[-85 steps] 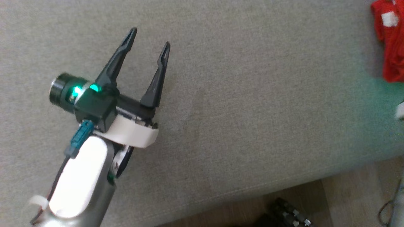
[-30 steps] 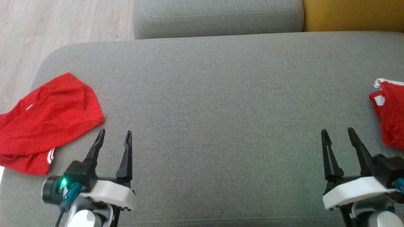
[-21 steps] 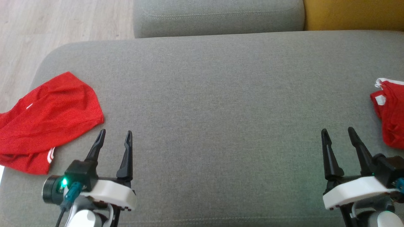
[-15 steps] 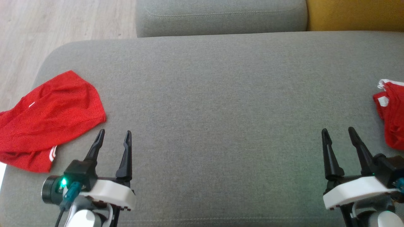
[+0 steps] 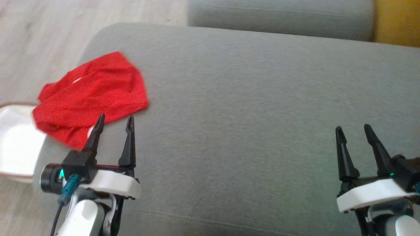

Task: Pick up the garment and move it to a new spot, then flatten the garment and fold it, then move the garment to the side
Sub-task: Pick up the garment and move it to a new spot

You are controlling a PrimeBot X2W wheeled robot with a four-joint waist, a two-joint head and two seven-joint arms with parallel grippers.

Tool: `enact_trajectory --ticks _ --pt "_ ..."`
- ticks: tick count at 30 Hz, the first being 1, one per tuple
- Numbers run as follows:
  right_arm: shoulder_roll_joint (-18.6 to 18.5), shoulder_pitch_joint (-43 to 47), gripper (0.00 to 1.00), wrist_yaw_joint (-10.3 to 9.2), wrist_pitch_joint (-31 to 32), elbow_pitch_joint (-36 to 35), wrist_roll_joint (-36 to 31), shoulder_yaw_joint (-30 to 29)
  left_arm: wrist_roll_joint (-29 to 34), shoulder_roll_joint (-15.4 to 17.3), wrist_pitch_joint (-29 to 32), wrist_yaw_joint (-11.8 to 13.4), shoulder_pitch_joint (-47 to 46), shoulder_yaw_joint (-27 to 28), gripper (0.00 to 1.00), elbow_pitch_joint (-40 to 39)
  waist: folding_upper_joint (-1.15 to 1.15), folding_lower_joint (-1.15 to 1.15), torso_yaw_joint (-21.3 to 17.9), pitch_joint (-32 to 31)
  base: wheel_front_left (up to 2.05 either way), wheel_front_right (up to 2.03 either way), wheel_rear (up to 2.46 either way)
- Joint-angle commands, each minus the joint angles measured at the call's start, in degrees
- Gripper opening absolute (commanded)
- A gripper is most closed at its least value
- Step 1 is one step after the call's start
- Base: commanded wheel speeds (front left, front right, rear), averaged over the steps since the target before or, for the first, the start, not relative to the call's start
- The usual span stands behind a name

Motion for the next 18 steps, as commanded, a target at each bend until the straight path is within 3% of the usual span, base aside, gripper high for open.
enact_trajectory --ticks 1,10,18 --pt "-0.36 -3.28 1.00 0.20 0.22 -2.60 -0.34 1.43 0.00 0.95 -0.73 -0.26 -3.54 2.41 1.00 -1.36 0.00 0.00 4.25 0.58 0.00 0.00 0.00" --pt "-0.36 -4.31 1.00 0.20 1.89 -4.58 -1.12 2.87 -0.54 1.04 -1.51 -2.15 -4.39 4.41 1.00 0.06 0.00 0.00 11.65 0.86 0.00 0.00 0.00" --pt "-0.36 -4.20 1.00 0.20 2.74 -5.41 -1.22 3.11 0.16 0.17 -1.55 -3.34 -3.46 6.68 1.00 -0.05 0.00 0.00 14.07 1.05 0.00 0.00 0.00"
